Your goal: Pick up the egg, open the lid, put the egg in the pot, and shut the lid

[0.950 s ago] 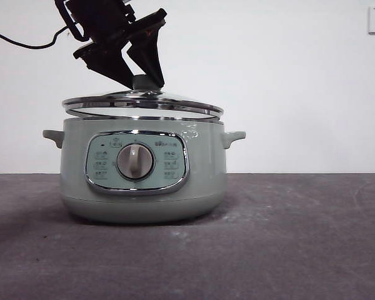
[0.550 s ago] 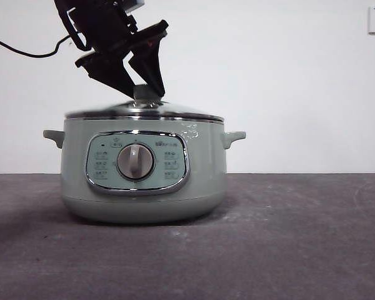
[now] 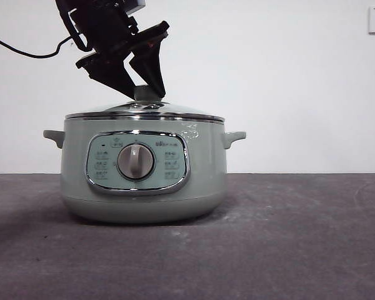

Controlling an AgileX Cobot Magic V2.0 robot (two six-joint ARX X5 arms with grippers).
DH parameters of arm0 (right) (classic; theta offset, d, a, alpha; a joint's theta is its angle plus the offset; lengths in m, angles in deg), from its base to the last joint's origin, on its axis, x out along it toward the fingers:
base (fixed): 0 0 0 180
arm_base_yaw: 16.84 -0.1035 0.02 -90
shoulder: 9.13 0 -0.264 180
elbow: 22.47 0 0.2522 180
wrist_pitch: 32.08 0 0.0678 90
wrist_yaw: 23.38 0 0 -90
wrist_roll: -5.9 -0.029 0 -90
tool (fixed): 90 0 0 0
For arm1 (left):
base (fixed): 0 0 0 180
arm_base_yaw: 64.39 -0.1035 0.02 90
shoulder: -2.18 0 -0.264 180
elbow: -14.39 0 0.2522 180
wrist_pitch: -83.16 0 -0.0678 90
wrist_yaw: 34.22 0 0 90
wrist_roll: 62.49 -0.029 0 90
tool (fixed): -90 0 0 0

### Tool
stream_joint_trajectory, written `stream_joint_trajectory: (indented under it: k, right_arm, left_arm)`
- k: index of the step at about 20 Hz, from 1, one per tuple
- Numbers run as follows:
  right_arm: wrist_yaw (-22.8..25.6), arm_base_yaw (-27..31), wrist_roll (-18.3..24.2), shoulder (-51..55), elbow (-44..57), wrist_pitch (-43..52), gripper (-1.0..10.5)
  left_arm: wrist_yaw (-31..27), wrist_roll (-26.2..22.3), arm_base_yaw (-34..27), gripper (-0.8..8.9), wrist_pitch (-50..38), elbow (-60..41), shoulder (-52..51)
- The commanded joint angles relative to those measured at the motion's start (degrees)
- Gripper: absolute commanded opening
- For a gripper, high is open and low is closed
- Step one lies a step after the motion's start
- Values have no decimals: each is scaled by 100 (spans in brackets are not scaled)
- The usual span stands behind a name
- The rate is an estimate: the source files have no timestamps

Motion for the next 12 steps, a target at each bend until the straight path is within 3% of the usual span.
stream_joint_trajectory:
  k: [1, 12]
  right_arm:
    - [-179, -2, -85, 9, 7, -155, 476]
    - [-1327, -2, -201, 0, 7, -999, 473]
  left_arm:
    - [39, 72, 22, 563, 260, -50, 96]
    - [44, 72, 24, 563, 651, -50, -761]
